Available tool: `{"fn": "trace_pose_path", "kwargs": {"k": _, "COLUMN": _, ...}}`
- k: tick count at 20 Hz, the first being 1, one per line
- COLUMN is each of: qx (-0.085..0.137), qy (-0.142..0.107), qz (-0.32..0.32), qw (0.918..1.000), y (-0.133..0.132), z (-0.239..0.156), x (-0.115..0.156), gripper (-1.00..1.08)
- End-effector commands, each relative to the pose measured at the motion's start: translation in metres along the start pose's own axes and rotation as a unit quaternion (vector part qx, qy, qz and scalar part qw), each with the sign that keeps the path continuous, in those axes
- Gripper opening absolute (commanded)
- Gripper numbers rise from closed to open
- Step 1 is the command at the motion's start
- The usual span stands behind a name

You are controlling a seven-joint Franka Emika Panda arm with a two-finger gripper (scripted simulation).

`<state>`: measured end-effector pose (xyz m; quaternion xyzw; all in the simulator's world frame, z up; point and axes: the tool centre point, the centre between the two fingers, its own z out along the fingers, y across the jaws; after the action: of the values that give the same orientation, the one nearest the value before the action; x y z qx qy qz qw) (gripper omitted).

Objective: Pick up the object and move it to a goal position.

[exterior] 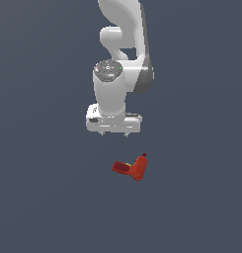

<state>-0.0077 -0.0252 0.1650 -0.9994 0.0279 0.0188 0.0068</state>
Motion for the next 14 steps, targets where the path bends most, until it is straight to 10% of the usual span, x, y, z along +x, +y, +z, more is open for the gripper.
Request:
{"fn": "trace_pose_path", "kwargs": {"k": 1, "qx": 0.0, "qy": 0.0, "qz": 0.0, "qw": 1.0, "y": 0.0, "z": 0.0, "x": 0.0, "gripper": 1.08}}
{"fn": "trace_pose_path", "kwargs": {"k": 14, "qx": 0.001, "qy": 0.004, "qz": -0.021, "qw": 0.9998, "y": -0.018, "z": 0.001, "x": 0.002, "gripper": 1.08}}
